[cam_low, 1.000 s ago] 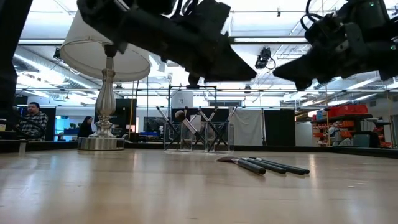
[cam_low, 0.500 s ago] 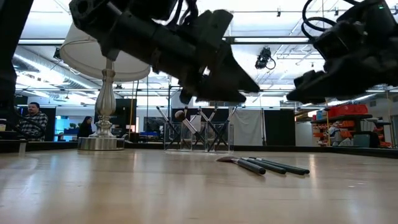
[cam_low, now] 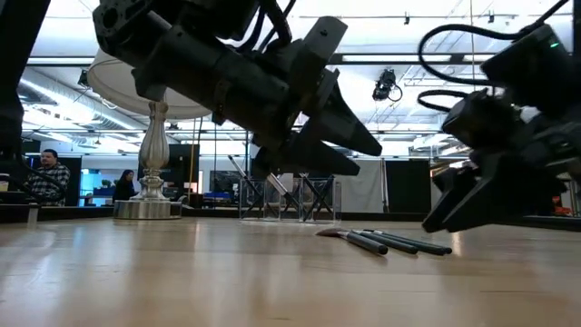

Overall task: Put items in baskets/containers
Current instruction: Put the black highlighter brush into the transparent organizer

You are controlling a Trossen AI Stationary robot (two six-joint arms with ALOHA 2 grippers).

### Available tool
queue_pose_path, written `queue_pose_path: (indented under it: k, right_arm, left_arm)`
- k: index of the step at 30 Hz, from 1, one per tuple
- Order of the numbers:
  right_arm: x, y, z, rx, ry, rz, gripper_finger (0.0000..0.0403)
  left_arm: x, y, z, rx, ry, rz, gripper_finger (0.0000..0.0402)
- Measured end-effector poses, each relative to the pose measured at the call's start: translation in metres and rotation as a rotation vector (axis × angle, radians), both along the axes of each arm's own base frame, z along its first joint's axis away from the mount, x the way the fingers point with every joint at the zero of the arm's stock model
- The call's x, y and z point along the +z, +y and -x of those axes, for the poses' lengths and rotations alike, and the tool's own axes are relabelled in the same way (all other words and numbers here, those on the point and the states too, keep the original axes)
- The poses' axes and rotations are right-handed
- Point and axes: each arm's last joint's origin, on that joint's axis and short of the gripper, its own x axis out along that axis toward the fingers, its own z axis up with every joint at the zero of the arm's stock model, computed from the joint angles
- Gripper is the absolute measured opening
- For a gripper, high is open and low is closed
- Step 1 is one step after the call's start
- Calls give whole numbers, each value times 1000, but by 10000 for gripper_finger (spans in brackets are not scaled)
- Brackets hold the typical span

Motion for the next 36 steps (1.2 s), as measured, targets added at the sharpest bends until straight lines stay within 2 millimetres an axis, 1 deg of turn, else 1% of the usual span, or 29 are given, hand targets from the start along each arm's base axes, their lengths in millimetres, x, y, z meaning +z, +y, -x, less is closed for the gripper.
queue_pose_path:
  k: [7,10,14,18,21,23,27,29,33,36]
  right_arm:
    - [-7,9,-29,-7,60,16,181]
    - [-6,10,-34,-2,93,22,181]
    - [-3,15,-40,16,84,15,181]
    - [0,19,-45,40,81,24,181]
    - [1,20,-48,50,114,41,181]
    - [2,21,-50,53,144,47,181]
    - [2,27,-50,61,169,57,181]
    - [2,30,-49,75,161,58,181]
    - [3,32,-50,98,160,55,181]
    - [4,34,-51,131,164,33,181]
  left_arm:
    - [-9,-15,7,80,12,98,186]
    - [-13,-18,10,133,31,151,186]
    - [-20,-19,16,214,76,208,186]
    - [-29,-20,18,243,101,250,186]
    - [-37,-21,16,263,104,299,185]
    - [-39,-23,11,264,98,315,185]
    - [-41,-28,1,246,99,274,185]
    - [-38,-28,-5,238,93,252,185]
    - [-34,-23,-16,234,127,233,185]
    - [-37,-17,-18,246,173,246,185]
